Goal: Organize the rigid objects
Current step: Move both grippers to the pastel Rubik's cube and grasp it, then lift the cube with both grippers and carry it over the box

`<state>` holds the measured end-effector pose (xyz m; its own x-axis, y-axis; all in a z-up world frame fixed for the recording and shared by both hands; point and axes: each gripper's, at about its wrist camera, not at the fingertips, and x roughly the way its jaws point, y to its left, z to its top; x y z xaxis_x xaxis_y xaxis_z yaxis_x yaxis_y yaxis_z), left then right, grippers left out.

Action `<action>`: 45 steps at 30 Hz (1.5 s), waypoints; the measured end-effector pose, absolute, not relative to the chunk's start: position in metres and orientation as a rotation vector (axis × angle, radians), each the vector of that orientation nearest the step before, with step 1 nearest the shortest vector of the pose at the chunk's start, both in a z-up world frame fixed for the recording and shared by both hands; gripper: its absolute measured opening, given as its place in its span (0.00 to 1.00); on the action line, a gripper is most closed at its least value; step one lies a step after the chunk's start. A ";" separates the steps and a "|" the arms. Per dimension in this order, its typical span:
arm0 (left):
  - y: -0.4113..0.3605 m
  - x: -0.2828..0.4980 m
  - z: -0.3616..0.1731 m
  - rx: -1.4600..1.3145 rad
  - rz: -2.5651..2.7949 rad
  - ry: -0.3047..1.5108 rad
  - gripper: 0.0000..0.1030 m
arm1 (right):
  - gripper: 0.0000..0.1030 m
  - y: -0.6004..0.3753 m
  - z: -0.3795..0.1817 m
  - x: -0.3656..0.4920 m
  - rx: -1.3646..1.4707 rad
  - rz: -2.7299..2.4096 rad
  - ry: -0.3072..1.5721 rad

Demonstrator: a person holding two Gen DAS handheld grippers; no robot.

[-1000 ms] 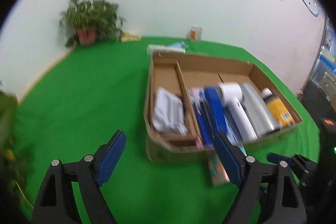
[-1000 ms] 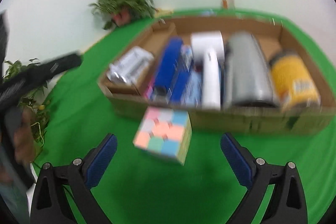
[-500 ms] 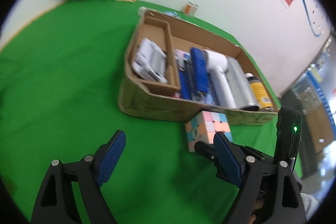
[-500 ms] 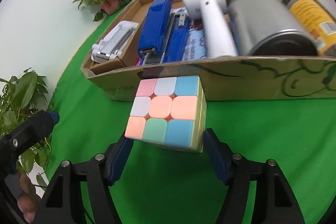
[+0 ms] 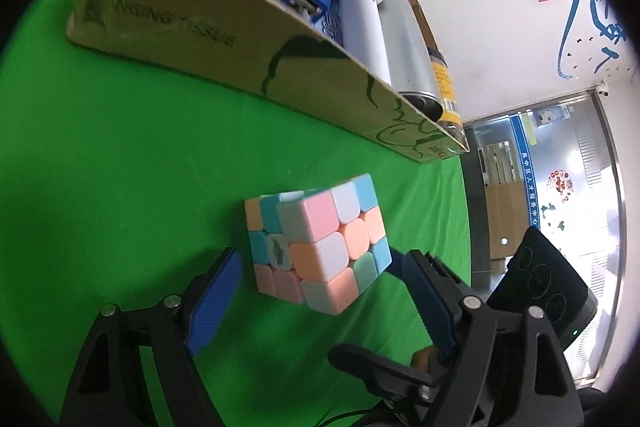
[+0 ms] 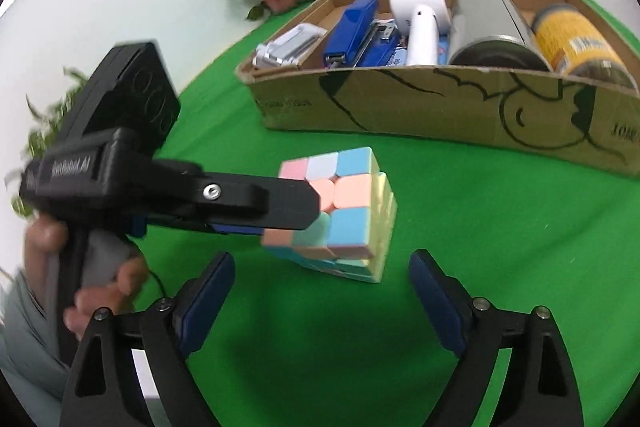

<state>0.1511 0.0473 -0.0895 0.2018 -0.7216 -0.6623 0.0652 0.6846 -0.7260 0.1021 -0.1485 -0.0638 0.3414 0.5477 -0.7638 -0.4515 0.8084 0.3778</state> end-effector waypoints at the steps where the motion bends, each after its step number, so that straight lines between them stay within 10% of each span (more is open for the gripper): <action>1: 0.046 0.152 -0.091 -0.641 -0.609 1.263 0.79 | 0.85 -0.147 -0.063 0.104 0.062 0.632 1.035; 8: 0.050 0.155 -0.100 -0.708 -0.580 1.288 0.66 | 0.53 -0.136 -0.058 0.108 -0.070 0.674 1.031; 45: 0.034 0.154 -0.066 -0.597 -0.516 1.201 0.68 | 0.45 -0.117 -0.039 0.083 -0.209 0.631 0.960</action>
